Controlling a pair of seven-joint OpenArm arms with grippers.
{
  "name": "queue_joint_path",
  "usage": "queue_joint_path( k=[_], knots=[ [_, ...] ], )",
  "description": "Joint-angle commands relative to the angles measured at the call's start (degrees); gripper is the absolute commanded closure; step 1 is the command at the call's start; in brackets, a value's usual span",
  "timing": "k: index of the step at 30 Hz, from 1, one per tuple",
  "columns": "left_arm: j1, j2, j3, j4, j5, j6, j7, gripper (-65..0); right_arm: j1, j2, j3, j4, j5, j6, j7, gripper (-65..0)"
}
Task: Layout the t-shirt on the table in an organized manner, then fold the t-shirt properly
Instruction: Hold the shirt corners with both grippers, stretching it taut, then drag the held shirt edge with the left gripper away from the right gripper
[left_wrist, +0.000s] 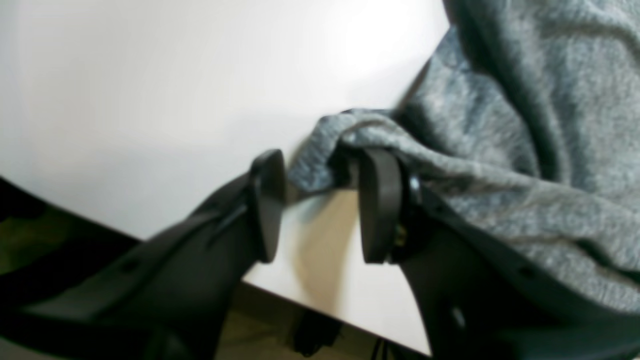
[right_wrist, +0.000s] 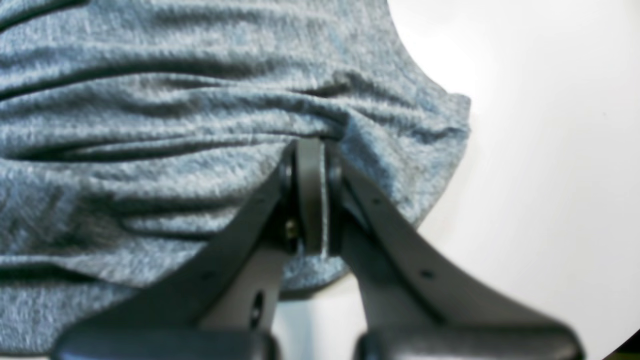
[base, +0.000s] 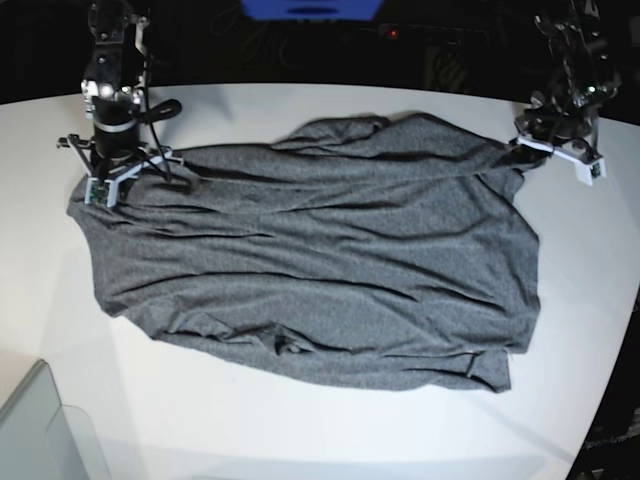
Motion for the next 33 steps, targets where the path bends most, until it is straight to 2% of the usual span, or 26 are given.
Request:
queue_joint_path(
  k=[1,4,8,11,15,21,28,33],
  knots=[
    [-0.68,-0.69,-0.24,0.76,-0.22,-0.10,-0.61,-23.9,0.23,0.33,0.27,1.04,-0.16,-0.44,1.48,0.0],
    [-2.00,-0.69,-0.15,-1.79,-0.14,-0.10,-0.96,-21.5,0.23,0.33,0.27,1.04,-0.16,-0.44,1.48,0.0],
    [-4.73,-1.74,1.87,-6.01,-0.22,-0.10,-0.61,0.0,0.23,0.33,0.27,1.04,-0.16,-0.44,1.48,0.0],
    [-3.58,-2.10,3.28,-3.20,-0.31,-0.10,-0.61,-1.0,0.23,0.42,0.27,1.04,-0.16,-0.44,1.48,0.0],
    [1.87,-2.18,3.01,5.68,-0.22,-0.10,-0.61,-0.1,0.23,0.42,0.36,1.04,-0.16,-0.44,1.48,0.0],
    [9.16,-4.38,-1.73,17.38,-0.22,-0.10,-0.61,-0.1,0.49,0.42,0.36,1.04,-0.16,-0.44,1.48,0.0],
    [13.91,-8.60,-2.96,18.52,-0.31,-0.10,-0.87,-0.1,0.75,0.42,0.27,0.95,-0.16,-0.44,1.48,0.0],
    [14.00,-8.43,-4.46,18.43,-0.31,-0.10,-0.70,-0.1,0.75,0.42,0.10,0.95,-0.16,-0.44,1.48,0.0]
  ],
)
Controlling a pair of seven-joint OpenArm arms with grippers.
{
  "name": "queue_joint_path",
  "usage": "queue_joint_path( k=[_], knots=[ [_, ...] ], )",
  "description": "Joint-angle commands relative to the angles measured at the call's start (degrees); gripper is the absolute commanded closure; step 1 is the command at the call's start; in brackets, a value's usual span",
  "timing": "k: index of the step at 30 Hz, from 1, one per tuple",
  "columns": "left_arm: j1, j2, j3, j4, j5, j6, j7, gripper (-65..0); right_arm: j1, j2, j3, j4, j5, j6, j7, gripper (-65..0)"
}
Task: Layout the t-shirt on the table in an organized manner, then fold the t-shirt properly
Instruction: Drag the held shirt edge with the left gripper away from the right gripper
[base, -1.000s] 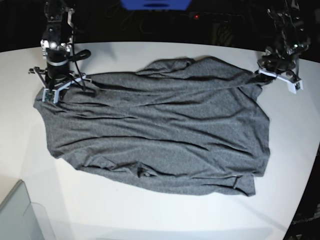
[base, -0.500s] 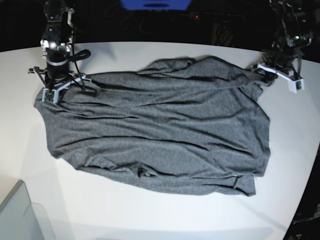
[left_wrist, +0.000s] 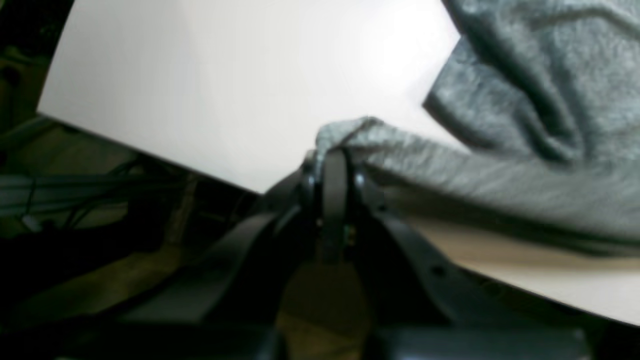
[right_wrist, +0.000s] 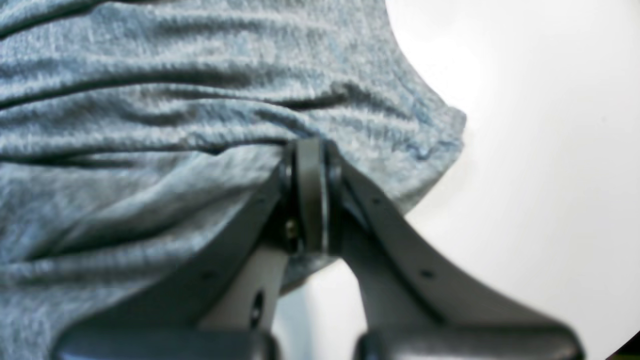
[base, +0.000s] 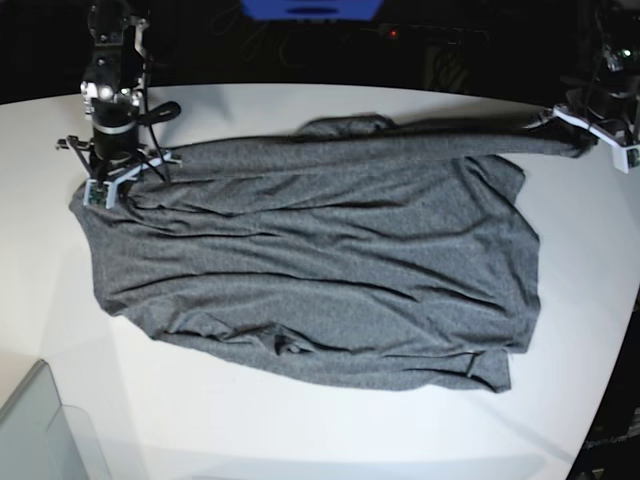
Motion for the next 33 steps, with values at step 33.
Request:
queue_joint_path(
  k=[33],
  knots=[
    [-22.54,-4.09,-7.58,2.92,-32.84,0.18,5.48,-0.1,14.36,1.98,0.12,-16.33,-0.43,-0.42,1.59,0.0]
  ],
)
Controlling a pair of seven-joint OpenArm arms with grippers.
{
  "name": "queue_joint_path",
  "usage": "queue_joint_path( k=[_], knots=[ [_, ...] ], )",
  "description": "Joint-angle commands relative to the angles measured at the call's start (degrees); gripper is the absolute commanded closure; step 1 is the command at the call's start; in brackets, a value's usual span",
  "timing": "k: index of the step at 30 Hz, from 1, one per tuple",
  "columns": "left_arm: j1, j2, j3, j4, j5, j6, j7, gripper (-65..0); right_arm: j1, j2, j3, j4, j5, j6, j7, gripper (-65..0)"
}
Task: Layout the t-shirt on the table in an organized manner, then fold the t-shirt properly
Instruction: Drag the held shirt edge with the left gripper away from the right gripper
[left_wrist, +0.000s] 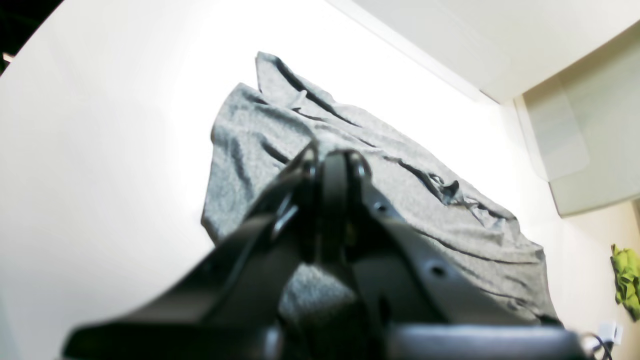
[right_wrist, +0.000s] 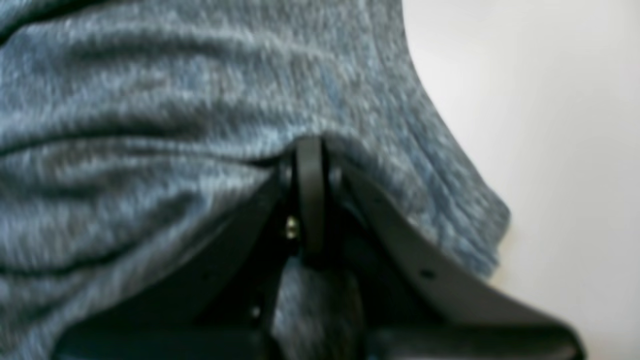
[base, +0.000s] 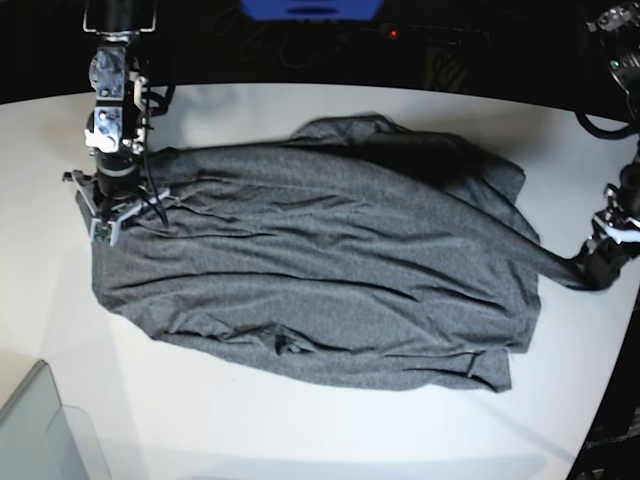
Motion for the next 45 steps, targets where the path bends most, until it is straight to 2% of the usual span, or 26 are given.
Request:
queue_joint_path(
  k=[1,11,16,22,26,30,34,39,41,45],
  knots=[
    [0.92,-0.93,-0.61,0.74,-1.48,0.18,-0.71,-0.1,1.40,0.67,0.05,0.02,-0.32,-0.44,1.18,0.0],
    [11.73,-0.93,-0.61,0.74,-1.21,0.18,-0.71,-0.1,9.67,5.76,0.14,-14.05,-0.14,-0.44,1.44,0.0],
    [17.01,-0.93,-0.61,-0.05,-0.95,0.18,-0.71,-0.1,13.98,6.29,0.14,-18.62,-0.14,-0.44,1.44,0.0],
    [18.76,-0.49,0.27,-3.22,-0.95,0.18,-0.44,-0.1,18.37,6.03,0.14,-22.93,-0.14,-0.44,1.71,0.0],
    [19.64,0.66,0.54,-3.57,-0.77,0.18,2.11,-0.1,21.80,6.29,0.14,-27.50,-0.14,-0.44,4.43,0.0],
    [19.73,2.15,0.45,-3.31,2.66,0.10,5.01,-0.1,23.91,7.61,0.14,-30.05,-0.14,-0.44,5.49,0.0],
    [19.73,3.21,0.27,-2.96,3.27,0.10,5.54,-0.1,23.12,7.70,2.43,-26.09,-0.05,-0.44,5.49,0.0],
    [18.32,3.38,-1.31,1.00,2.39,0.10,5.10,-0.1,17.84,5.59,7.53,-12.46,-0.05,-0.44,4.96,0.0],
    [14.98,3.21,-2.45,1.00,-2.18,0.10,5.71,-0.1,14.77,5.15,8.49,-6.93,-0.05,-0.44,4.87,0.0],
    [10.24,1.89,-5.53,0.91,-15.19,0.10,9.67,-0.1,8.79,4.80,8.67,1.43,-0.05,-0.44,4.87,0.0]
  ],
)
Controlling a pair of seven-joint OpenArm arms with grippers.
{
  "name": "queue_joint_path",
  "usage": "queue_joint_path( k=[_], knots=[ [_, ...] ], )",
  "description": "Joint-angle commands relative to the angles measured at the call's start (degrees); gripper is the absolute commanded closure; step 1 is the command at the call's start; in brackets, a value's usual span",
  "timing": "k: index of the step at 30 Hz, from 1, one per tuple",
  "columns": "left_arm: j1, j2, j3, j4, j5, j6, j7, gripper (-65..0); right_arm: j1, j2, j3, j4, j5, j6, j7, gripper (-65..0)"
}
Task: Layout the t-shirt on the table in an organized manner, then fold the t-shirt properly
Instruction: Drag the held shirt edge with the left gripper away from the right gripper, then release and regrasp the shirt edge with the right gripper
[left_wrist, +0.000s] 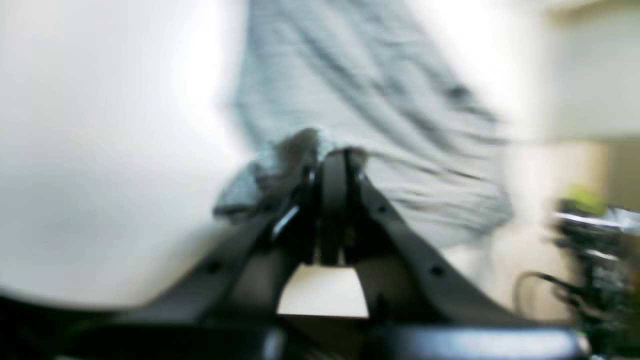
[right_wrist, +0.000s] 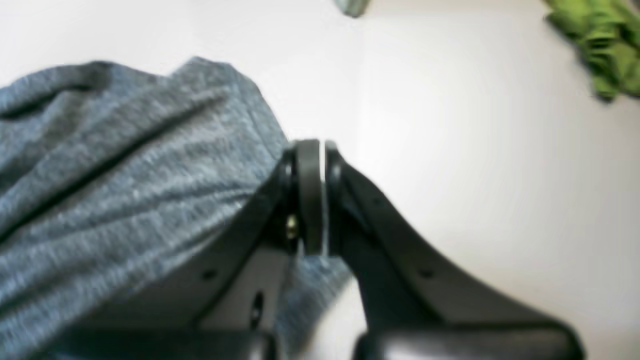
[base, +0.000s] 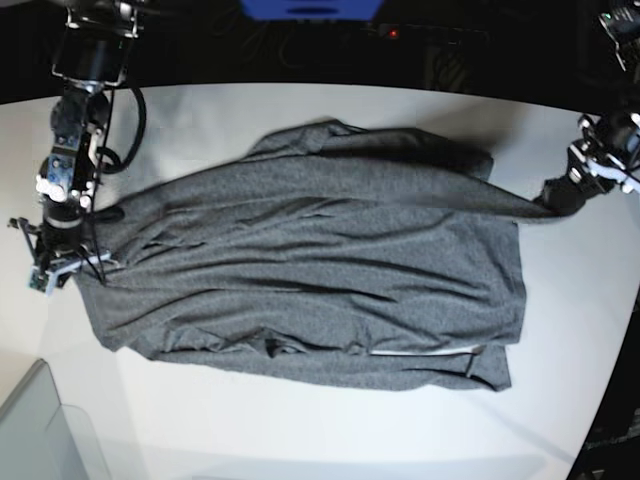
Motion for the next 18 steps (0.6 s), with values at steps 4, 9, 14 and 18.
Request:
queue_joint_path(
  k=[4,9,14,18],
  knots=[
    [-3.38,-0.89,-1.47,0.87,-9.54,1.21,-0.60,-0.1,-5.67,-0.48,0.32,6.00,-0.05,-0.22,1.13,0.0],
    [-9.00,-1.15,0.29,0.78,-11.65,1.21,-0.07,-0.1,-12.79,-3.20,-0.56,11.98,-0.05,-0.22,1.13,0.0],
    [-10.24,-1.24,0.03,0.61,-12.00,1.21,-0.07,-0.1,-16.22,-3.64,-6.63,17.61,-0.23,3.91,-2.21,-3.3],
    [-8.56,-1.94,0.20,0.61,-11.83,1.21,0.01,-0.1,-14.64,-3.64,-10.49,20.24,-0.32,17.18,-12.23,-16.2]
  ],
)
